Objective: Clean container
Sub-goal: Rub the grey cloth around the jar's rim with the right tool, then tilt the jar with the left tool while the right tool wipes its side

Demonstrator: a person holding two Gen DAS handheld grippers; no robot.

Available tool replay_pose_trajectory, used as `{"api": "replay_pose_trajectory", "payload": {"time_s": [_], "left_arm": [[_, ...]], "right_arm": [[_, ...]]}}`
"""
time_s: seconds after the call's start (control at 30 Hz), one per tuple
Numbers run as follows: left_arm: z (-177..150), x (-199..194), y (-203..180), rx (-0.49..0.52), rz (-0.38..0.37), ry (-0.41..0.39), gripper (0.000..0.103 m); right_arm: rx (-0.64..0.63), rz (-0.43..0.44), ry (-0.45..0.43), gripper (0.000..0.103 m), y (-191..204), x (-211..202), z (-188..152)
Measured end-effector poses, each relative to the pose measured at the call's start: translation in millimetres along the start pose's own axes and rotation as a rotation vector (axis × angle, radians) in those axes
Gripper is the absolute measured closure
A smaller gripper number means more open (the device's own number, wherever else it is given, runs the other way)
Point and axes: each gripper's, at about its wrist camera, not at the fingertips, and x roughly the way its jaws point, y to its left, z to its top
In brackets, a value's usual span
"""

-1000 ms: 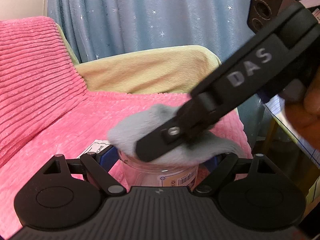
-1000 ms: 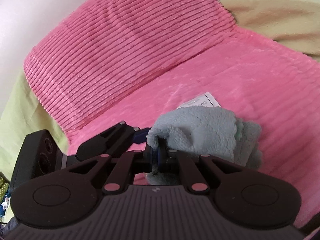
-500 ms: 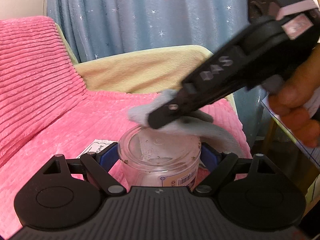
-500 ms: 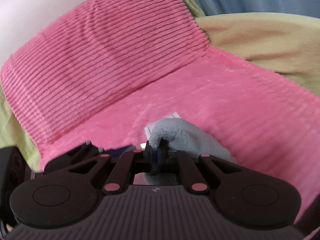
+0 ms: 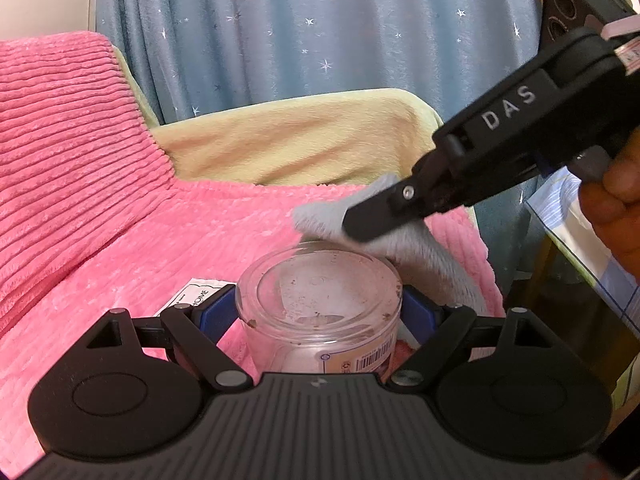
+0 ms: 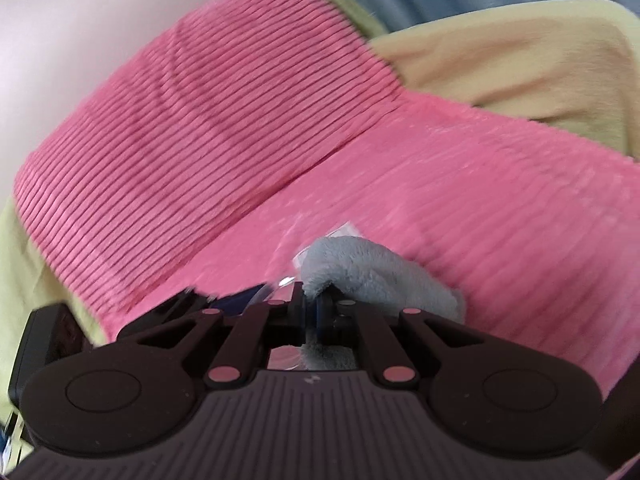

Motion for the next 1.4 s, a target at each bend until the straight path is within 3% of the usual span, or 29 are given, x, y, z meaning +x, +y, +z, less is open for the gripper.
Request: {"api": "replay_pose_trajectory", "payload": {"time_s": [0.23, 0.57, 0.83, 1.0, 1.2, 1.4], "left_arm": [[-1, -6, 2, -0.006, -0.003, 0.009, 0.017], [-1, -40, 3, -0.037, 0.002, 0.079, 0.017], [-10, -66, 7, -0.085, -0.030, 0.214, 0.017], [-17, -64, 13, -0.085, -0.045, 0.307, 0.015], [-30, -63, 17, -0.084, -0.062, 0.364, 0.015], [-14, -51, 19, -0.029, -0.091, 0.431, 0.014]], "right_arm": [[0.013, -0.082, -0.013, 0.100, -3, 7, 0], [-0.012, -0.043, 0.021, 0.100, 11, 10, -7], [-0.051, -0.001, 0.055, 0.100, 29, 12, -15], [-0.065, -0.016, 0.104, 0.100, 38, 17, -23], [-0.079, 0.000, 0.162, 0.100, 48, 28, -33], [-0.076, 0.005, 0.175, 0.100, 53, 33, -36]]}}
